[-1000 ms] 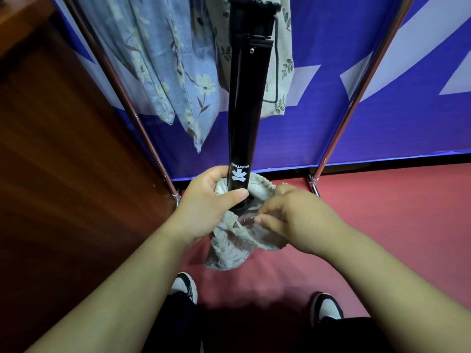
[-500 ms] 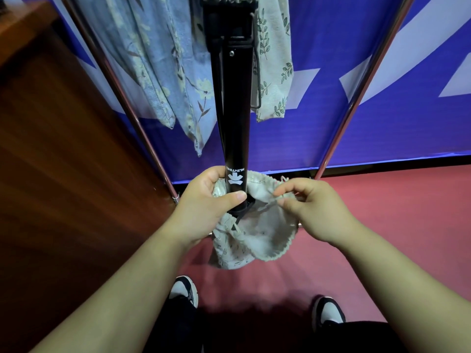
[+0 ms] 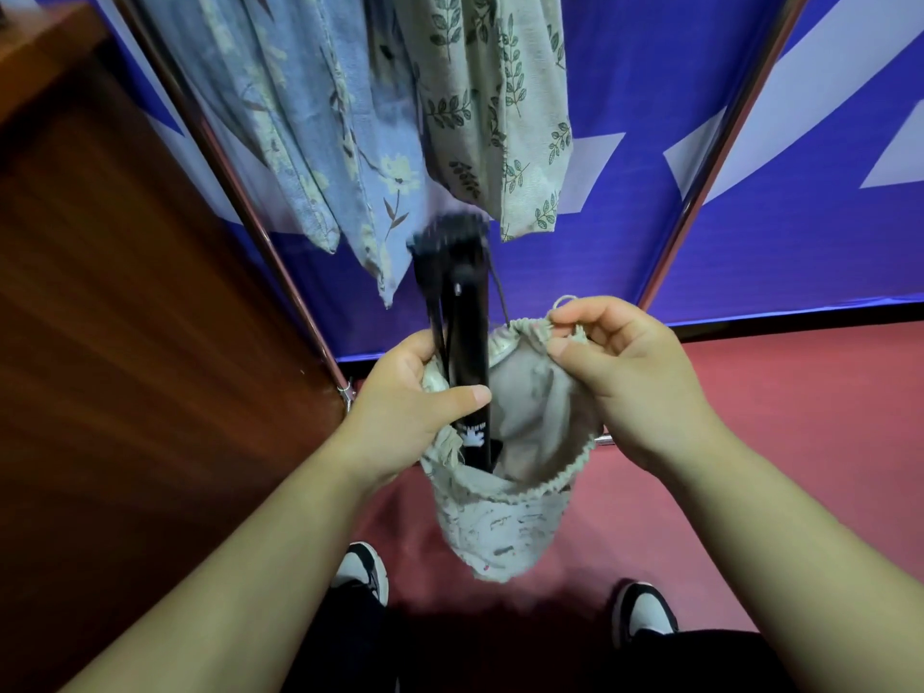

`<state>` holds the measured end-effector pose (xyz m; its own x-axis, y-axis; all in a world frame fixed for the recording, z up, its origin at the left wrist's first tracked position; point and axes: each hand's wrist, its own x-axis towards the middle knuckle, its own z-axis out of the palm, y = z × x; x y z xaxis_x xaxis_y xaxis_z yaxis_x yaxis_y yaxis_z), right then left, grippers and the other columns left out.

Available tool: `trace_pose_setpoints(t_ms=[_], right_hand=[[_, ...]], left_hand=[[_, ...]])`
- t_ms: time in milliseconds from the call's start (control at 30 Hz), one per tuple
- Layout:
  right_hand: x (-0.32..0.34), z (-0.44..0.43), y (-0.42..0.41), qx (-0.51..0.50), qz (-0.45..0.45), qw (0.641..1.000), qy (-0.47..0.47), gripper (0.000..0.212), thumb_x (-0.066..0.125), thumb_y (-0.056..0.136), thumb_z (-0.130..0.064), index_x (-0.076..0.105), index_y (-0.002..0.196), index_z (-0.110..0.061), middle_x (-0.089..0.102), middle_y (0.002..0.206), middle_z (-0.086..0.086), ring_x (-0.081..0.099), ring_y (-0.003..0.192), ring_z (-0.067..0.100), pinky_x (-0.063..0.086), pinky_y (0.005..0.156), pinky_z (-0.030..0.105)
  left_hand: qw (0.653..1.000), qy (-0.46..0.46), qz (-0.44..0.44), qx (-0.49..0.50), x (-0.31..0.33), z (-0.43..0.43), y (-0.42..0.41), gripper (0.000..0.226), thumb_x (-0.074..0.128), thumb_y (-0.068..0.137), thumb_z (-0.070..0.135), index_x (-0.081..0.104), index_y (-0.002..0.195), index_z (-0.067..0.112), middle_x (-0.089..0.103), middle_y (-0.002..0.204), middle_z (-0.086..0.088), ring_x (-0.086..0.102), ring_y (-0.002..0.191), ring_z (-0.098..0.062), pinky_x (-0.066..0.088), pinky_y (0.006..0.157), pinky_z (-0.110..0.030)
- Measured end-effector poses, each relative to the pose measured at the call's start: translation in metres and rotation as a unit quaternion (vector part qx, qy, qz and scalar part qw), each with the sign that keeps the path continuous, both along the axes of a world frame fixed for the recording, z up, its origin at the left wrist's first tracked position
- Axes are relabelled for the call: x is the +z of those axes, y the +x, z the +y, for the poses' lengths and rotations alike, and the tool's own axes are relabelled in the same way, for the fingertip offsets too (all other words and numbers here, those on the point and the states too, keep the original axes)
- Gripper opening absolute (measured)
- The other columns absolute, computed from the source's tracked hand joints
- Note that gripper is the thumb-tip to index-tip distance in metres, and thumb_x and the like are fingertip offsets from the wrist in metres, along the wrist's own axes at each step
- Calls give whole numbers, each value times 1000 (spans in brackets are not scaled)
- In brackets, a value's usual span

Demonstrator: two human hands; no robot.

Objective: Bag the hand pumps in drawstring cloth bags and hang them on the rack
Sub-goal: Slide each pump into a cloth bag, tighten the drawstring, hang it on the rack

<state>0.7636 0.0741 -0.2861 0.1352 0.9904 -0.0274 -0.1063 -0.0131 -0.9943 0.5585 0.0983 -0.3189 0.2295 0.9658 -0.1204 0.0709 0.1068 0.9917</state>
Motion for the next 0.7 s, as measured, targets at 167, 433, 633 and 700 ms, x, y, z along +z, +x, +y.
trace_pose_setpoints(t_ms=[167, 433, 633, 700], right_hand=[[3, -2, -7, 21, -7, 1000, 13, 29, 66, 88, 8, 70, 94, -20, 73, 96, -7, 65, 85, 8, 51, 84, 24], [4, 0, -8, 1, -15, 1000, 11, 27, 64, 92, 2, 70, 101, -22, 71, 93, -6, 64, 82, 6, 50, 82, 22], [10, -4, -10, 31, -112, 990, 82, 61, 73, 89, -19, 42, 134, -48, 56, 115, -11, 45, 52, 26, 47, 56, 33], [13, -3, -9, 50, -111, 989, 89, 69, 74, 83, -33, 38, 138, -54, 55, 125, -15, 45, 52, 38, 47, 56, 43]], left_hand=[[1000, 1, 17, -20, -4, -3, 7, 42, 79, 71, 8, 70, 110, 24, 77, 109, 3, 71, 110, -20, 52, 104, -48], [994, 60, 89, -17, 5, -2, 4, 43, 80, 73, 17, 71, 116, 20, 77, 111, 6, 71, 110, -14, 53, 103, -48], [991, 68, 110, -39, 4, -1, 4, 44, 79, 74, 20, 73, 117, 24, 77, 114, 7, 71, 112, -15, 52, 104, -50], [991, 61, 110, -53, 4, -1, 4, 45, 79, 76, 19, 73, 119, 25, 76, 118, 7, 70, 114, -15, 51, 105, -51]])
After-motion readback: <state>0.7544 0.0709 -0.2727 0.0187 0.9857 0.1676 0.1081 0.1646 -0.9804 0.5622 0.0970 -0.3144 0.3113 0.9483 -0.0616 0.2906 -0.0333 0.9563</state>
